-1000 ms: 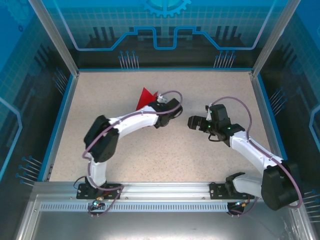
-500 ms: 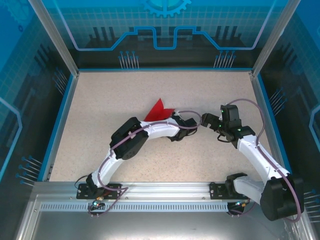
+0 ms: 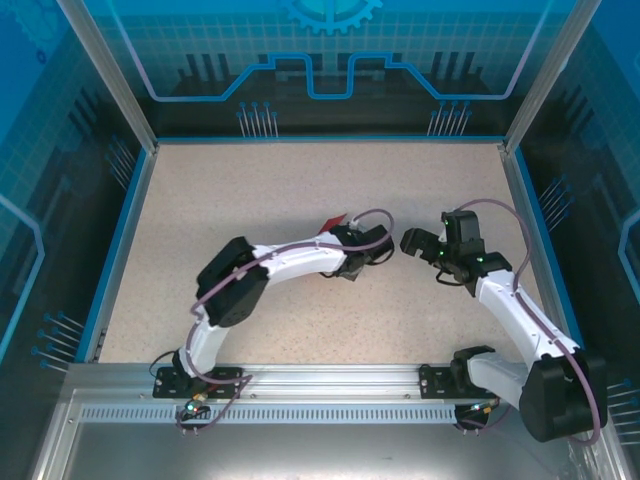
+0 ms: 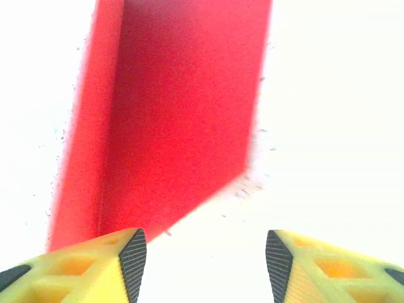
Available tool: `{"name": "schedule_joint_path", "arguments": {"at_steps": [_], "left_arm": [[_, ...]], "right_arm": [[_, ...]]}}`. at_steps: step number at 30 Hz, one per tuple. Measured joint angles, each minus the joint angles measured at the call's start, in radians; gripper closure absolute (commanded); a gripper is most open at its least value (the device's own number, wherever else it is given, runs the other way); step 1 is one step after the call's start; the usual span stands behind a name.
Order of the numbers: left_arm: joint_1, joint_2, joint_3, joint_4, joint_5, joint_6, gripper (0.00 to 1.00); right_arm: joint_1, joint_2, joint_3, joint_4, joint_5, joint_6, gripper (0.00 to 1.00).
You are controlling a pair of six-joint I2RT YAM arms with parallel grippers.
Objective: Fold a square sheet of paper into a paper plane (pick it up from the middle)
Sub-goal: Turn over the paper at the center of the table, then rotate the paper at the center of the table.
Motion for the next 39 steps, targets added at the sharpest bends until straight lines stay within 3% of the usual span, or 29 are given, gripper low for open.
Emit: {"name": "schedule_joint_path", "arguments": {"at_steps": [4, 8, 11, 16, 20, 25, 32, 39], "left_arm": [[0.037, -0.175, -0.059, 0.07, 0.149, -0.025, 0.39], [0.147, -0.311, -0.152, 0.147, 0.276, -0.061, 0.32], [0.246, -0.367, -0.238, 0.192, 0.34, -0.084, 0.27], [0.386, -0.398, -0.363, 0.223, 0.382, -0.129, 0.17], [0.479, -0.449, -0.461, 0.238, 0.397, -0.173, 0.07], [0.577, -0.536, -0.533, 0.254, 0.401, -0.217, 0.01], [0.624, -0.575, -0.563, 0.259, 0.411, -0.235, 0.01], [0.624, -0.575, -0.573, 0.278, 0.438, -0.235, 0.02]], "right_arm": [[0.0, 0.051, 0.012, 0.0, -0.033, -0.005, 0.01], [0.028, 0.126, 0.058, 0.005, -0.05, -0.014, 0.08], [0.118, 0.217, 0.134, 0.012, -0.06, -0.018, 0.19], [0.348, 0.451, 0.323, 0.05, -0.062, -0.013, 0.36], [0.489, 0.639, 0.465, 0.066, -0.068, 0.0, 0.42], [0.577, 0.839, 0.637, 0.049, -0.071, 0.008, 0.45], [0.61, 1.011, 0.799, 0.004, -0.071, 0.0, 0.45], [0.61, 1.035, 0.802, -0.045, -0.1, -0.093, 0.45]]}}
